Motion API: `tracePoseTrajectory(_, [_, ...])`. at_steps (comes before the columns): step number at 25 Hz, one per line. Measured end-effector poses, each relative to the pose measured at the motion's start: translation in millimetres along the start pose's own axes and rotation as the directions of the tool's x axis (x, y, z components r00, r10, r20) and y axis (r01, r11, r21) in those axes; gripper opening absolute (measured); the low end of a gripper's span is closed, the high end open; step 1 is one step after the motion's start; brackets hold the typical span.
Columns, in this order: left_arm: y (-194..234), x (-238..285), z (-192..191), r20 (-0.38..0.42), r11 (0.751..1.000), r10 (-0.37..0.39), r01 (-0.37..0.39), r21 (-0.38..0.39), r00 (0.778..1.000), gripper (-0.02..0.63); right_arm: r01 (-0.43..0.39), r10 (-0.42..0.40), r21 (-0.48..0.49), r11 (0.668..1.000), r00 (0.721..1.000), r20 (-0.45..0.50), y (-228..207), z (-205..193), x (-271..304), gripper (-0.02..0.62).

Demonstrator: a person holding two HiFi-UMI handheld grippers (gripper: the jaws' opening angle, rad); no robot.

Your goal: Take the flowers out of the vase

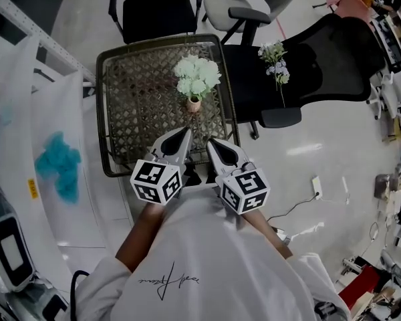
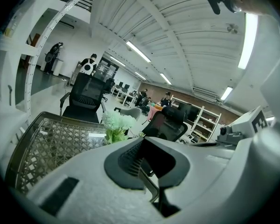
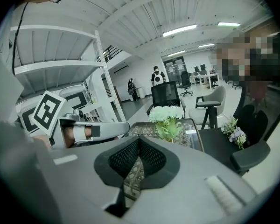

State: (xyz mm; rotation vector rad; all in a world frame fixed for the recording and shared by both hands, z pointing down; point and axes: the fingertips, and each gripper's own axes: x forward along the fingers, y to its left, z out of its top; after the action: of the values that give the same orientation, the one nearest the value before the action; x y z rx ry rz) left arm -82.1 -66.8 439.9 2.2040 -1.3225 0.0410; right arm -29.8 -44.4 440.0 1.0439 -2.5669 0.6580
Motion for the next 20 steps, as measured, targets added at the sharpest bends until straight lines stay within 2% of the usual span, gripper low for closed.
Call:
tracePoseTrajectory(6, [11.0,8.1,-5.9,-0.016,1.0,0.025,-0.025,0.013,1.0,0.002,-0.042,0.042,-0.014,0.999,0.999,0.001,-4.8,5.9,10.8,0.009])
tracePoseTrajectory(11, [19.1,19.7,-6.6,-0.032,1.0,0.016,-0.016,0.003,0.999,0.002,-0.042,0.043,-0.027,0.999,0.999,0.015,-16.1,25.2,16.7,0.008])
tracePoseTrajectory(14, [27.6,28.8,-2.4,-0.023,0.999,0.038,-0.038,0.018,0.999,0.002,-0.047,0.048,-0.035,0.998,0.998,0.035,-22.3,37.4,18.6,0.009])
tracePoseTrajectory(20, [36.8,42.4,-7.1,-0.035,0.994,0.104,-0.102,0.04,0.994,0.003,-0.013,0.013,-0.165,0.986,1.0,-0.007,-27.2,35.0,14.0,0.009])
